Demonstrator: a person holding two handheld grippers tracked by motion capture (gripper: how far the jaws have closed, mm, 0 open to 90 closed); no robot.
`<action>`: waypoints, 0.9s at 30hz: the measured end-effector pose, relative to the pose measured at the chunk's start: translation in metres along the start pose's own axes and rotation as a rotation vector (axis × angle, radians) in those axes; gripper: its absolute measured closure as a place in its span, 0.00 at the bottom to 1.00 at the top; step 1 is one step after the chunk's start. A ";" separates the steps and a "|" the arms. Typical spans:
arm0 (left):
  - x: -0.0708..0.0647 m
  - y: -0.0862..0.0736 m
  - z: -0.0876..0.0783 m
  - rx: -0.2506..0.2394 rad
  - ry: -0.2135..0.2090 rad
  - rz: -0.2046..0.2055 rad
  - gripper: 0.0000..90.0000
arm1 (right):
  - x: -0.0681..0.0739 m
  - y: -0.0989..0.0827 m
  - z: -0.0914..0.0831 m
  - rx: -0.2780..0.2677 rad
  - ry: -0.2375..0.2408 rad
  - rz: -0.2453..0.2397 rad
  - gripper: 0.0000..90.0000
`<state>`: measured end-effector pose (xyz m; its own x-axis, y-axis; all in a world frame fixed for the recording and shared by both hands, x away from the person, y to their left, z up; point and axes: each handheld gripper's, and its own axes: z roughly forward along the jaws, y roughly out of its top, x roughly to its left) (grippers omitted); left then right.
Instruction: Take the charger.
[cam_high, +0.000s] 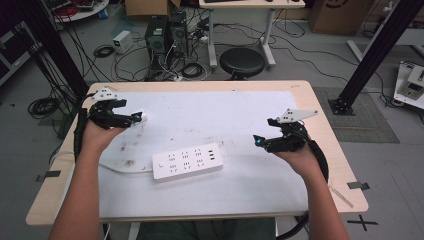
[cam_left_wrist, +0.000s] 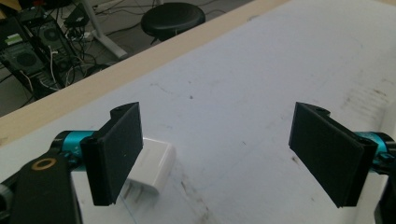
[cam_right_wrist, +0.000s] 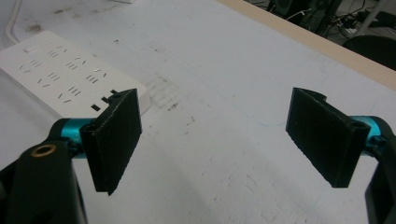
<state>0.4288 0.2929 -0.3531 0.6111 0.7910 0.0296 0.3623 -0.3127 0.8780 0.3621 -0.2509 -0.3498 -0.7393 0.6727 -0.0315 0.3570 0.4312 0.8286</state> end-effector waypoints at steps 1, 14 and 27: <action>0.003 -0.001 0.004 0.012 0.005 -0.014 0.20 | 0.000 0.000 0.000 0.001 0.002 -0.001 0.21; 0.043 -0.004 0.062 0.183 -0.023 0.032 0.20 | 0.003 -0.003 0.009 0.039 0.013 -0.004 0.21; 0.064 -0.039 0.092 0.256 -0.048 0.011 0.20 | 0.002 -0.004 0.018 0.066 0.014 -0.003 0.21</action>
<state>0.5183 0.3071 -0.4291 0.6465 0.7628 0.0100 0.5181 -0.4487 0.7281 0.3695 -0.2409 -0.3634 -0.7482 0.6630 -0.0253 0.3918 0.4723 0.7896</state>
